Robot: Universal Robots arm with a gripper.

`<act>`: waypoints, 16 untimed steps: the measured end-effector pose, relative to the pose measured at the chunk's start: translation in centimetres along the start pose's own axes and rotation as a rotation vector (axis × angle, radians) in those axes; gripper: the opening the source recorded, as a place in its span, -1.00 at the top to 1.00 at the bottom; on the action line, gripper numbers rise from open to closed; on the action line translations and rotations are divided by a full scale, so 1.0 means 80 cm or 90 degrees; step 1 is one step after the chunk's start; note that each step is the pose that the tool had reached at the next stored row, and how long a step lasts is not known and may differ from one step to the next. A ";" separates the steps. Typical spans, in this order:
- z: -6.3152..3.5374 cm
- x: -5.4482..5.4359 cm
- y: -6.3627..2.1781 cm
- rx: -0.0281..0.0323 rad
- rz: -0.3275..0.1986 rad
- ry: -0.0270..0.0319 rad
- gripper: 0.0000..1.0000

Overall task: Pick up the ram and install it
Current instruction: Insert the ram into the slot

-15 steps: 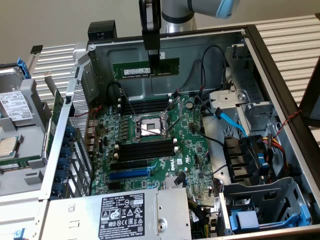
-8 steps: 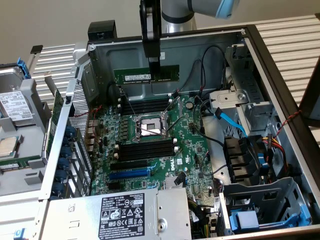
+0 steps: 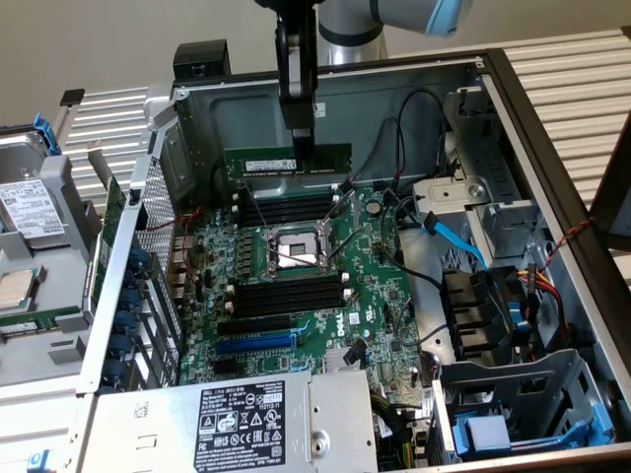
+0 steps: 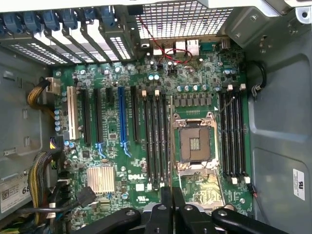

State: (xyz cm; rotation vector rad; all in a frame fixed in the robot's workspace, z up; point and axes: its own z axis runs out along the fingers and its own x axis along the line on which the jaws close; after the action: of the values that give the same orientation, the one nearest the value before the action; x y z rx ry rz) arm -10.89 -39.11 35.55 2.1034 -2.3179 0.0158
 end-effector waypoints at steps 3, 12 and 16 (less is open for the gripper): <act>0.006 0.002 0.000 -0.0034 0.000 0.0004 0.75; 0.026 0.002 0.000 -0.0070 -0.046 0.0010 0.75; 0.035 0.003 0.000 -0.0080 -0.059 0.0012 0.75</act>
State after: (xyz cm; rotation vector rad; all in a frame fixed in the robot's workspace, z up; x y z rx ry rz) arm -10.92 -39.42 32.71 2.2005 -2.2117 0.0023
